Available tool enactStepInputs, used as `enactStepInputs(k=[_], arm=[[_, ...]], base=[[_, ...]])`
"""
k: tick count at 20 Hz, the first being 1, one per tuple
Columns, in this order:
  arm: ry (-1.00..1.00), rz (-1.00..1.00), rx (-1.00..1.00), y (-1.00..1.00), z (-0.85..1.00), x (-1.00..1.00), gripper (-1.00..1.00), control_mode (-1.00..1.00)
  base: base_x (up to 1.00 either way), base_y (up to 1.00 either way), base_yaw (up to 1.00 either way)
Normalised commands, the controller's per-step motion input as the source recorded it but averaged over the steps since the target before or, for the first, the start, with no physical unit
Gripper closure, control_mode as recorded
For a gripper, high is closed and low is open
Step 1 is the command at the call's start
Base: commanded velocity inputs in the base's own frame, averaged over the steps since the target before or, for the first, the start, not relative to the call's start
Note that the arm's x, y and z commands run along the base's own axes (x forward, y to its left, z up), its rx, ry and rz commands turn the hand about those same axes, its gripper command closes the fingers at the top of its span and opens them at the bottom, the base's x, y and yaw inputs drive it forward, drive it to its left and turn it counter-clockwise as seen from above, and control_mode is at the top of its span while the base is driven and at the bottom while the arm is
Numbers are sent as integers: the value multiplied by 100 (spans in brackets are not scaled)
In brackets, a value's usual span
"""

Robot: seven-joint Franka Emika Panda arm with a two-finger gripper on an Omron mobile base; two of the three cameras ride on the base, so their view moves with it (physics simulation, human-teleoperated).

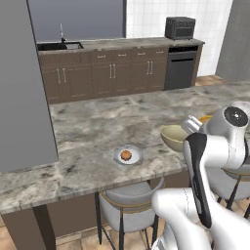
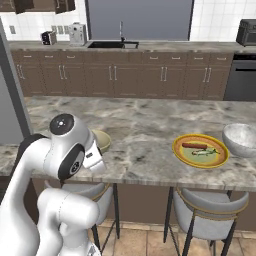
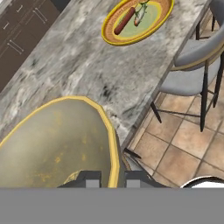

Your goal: Take the smaller bowl and place it next to the appetizer plate on the dining counter , and place the larger bowl next to the plate with cooked food.

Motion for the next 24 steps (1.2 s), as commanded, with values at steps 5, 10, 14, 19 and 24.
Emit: enactStepInputs(k=[5, 10, 14, 19, 24], arm=[[0, 0, 0, 0, -29, 34, 100, -100], [0, 0, 0, 0, -30, 30, 100, -100], [0, 0, 0, 0, -36, 16, 100, -100], [0, 0, 0, 0, -35, 14, 100, -100], [0, 0, 0, 0, -30, 19, 100, -100]], base=[[0, 0, 0], [0, 0, 0], [0, 0, 0], [0, 0, 0], [0, 0, 0]])
